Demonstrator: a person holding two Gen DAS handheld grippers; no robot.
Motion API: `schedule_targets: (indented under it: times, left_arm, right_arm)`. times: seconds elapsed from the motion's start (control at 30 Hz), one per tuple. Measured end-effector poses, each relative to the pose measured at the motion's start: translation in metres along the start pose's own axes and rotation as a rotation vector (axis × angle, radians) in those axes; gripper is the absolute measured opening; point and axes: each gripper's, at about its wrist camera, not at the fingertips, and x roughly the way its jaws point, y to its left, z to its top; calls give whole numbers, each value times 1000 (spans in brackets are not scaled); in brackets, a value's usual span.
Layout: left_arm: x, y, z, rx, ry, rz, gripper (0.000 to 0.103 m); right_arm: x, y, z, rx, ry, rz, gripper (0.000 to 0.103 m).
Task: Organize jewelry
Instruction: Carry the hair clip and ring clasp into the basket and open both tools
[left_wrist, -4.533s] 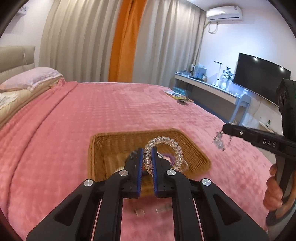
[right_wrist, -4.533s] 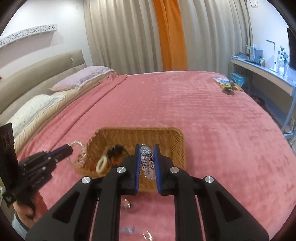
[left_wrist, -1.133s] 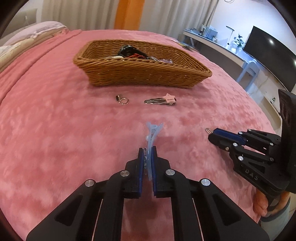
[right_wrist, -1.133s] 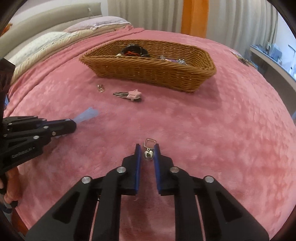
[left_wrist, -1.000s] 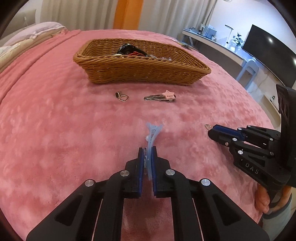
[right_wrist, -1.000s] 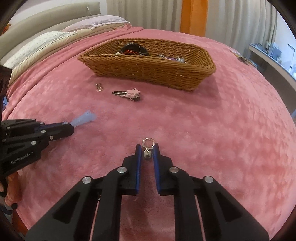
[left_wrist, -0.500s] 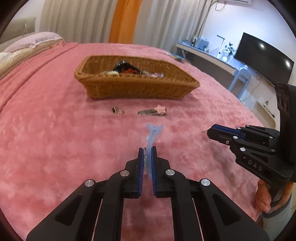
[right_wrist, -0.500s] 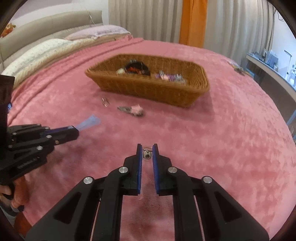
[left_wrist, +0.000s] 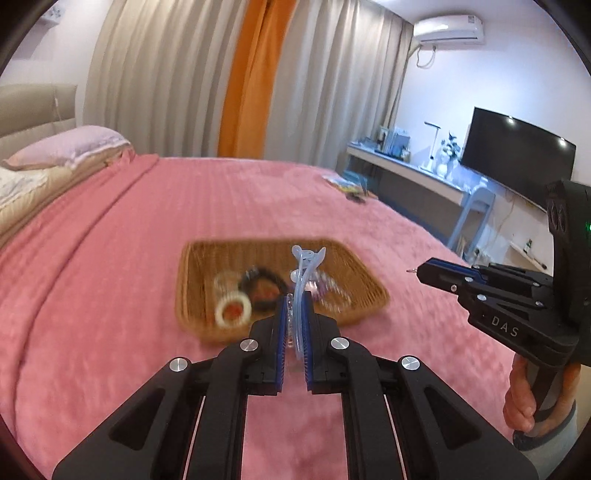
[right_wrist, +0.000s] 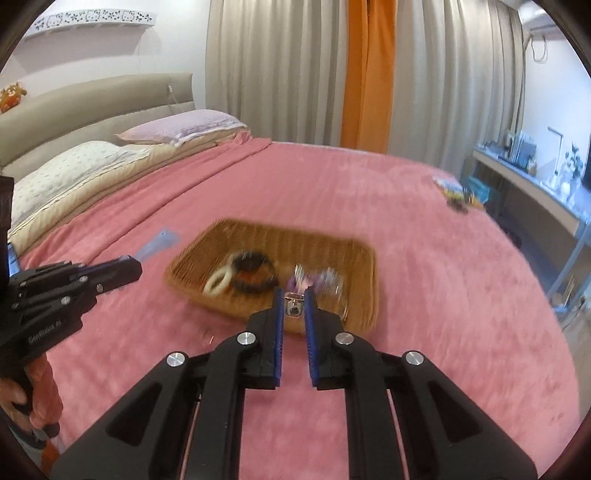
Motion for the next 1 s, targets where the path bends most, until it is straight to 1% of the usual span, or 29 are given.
schedule_targets:
  times: [0.07, 0.13, 0.27, 0.33, 0.4, 0.53, 0.7, 0.77, 0.8, 0.87, 0.93, 1.0]
  left_arm:
    - [17, 5, 10, 6, -7, 30, 6]
    - [35, 10, 17, -3, 3, 31, 6]
    - [76, 22, 24, -22, 32, 53, 6]
    - [93, 30, 23, -35, 44, 67, 6]
    - [108, 38, 20, -48, 62, 70, 6]
    - [138, 49, 9, -61, 107, 74, 6]
    - [158, 57, -3, -65, 148, 65, 6]
    - [157, 57, -3, -60, 146, 63, 7]
    - [156, 57, -2, -61, 141, 55, 8]
    - [150, 57, -1, -68, 129, 41, 20]
    - [144, 58, 0, -74, 112, 37, 21]
    - [133, 60, 2, -90, 95, 14, 25]
  right_arm:
    - [19, -6, 21, 21, -1, 13, 9]
    - [38, -10, 30, 41, 8, 22, 9]
    - [94, -19, 42, 91, 68, 49, 9]
    - [118, -22, 40, 111, 101, 55, 9]
    - [144, -27, 35, 134, 142, 79, 9]
    - [180, -37, 21, 160, 207, 91, 9]
    - [196, -46, 8, 207, 242, 127, 9]
    - [196, -52, 7, 231, 240, 149, 10]
    - [194, -54, 8, 234, 236, 147, 10]
    - [189, -57, 9, 242, 220, 141, 13]
    - [185, -59, 8, 249, 212, 152, 14]
    - [176, -60, 8, 254, 197, 155, 14]
